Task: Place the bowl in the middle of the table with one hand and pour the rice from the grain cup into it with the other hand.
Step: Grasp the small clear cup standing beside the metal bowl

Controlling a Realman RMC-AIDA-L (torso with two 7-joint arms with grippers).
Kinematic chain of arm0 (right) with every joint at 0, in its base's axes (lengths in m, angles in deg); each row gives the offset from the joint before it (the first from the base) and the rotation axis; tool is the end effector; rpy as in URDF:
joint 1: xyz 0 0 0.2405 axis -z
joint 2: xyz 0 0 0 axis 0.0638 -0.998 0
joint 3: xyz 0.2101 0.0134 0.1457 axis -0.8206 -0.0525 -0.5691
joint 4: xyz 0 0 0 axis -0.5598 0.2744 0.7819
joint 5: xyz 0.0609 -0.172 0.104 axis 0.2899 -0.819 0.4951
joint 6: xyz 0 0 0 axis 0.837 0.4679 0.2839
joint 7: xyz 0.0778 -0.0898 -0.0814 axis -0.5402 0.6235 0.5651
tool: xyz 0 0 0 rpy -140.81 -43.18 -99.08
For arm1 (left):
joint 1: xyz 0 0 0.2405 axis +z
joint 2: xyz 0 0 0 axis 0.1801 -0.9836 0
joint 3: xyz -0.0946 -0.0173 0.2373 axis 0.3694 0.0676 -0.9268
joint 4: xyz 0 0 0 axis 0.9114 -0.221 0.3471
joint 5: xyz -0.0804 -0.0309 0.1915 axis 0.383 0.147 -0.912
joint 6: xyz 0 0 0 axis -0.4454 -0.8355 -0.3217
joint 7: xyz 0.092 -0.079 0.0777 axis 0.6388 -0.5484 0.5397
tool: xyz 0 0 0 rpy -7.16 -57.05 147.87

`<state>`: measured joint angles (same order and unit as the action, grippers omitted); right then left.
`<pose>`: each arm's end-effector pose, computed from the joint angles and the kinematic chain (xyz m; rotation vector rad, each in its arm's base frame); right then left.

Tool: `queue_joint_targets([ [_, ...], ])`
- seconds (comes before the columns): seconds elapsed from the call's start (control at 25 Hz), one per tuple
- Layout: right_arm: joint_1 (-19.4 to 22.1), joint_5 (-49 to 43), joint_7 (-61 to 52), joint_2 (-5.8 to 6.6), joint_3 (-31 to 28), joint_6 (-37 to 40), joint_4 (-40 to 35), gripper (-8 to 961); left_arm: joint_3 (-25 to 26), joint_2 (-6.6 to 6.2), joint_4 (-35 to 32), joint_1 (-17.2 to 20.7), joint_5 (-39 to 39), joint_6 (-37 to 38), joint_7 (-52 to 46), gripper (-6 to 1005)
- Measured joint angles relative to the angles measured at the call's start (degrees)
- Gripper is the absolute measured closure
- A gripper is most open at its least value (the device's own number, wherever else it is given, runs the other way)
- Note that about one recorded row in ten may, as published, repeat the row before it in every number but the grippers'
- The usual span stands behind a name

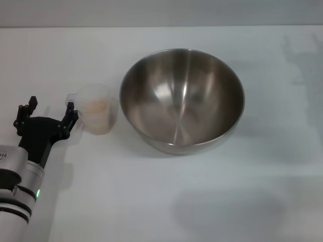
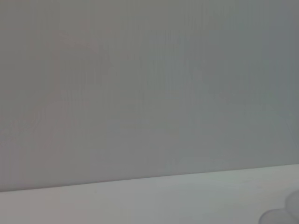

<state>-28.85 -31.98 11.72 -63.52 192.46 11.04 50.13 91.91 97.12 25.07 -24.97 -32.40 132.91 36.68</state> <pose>0.2685 0.3740 0.0357 -1.3420 0.2800 0.9040 -0.3168 0.2684 -0.0795 -1.6515 -0.6069 -0.4947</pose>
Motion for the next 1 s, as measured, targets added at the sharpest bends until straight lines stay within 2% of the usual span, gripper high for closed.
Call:
queue_joint_targets([
  [0.52, -0.19, 0.00, 0.00, 0.00, 0.00, -0.12, -0.05, 180, 1.06, 0.00, -0.16, -2.22, 0.03, -2.37, -0.19, 204],
  [0.6, -0.19, 0.00, 0.00, 0.00, 0.00, -0.13, -0.05, 180, 0.85, 0.00, -0.15, -2.39, 0.03, -2.50, -0.20, 449],
  [0.88, -0.17, 0.00, 0.00, 0.00, 0.00, -0.12, 0.05, 180, 0.63, 0.00, 0.44, -2.71, -0.18, -2.51, -0.21, 692],
  [1.0, -0.11, 0.00, 0.00, 0.00, -0.01, -0.13, 0.12, 180, 0.27, 0.00, 0.59, -3.04, -0.39, -2.51, -0.64, 759],
])
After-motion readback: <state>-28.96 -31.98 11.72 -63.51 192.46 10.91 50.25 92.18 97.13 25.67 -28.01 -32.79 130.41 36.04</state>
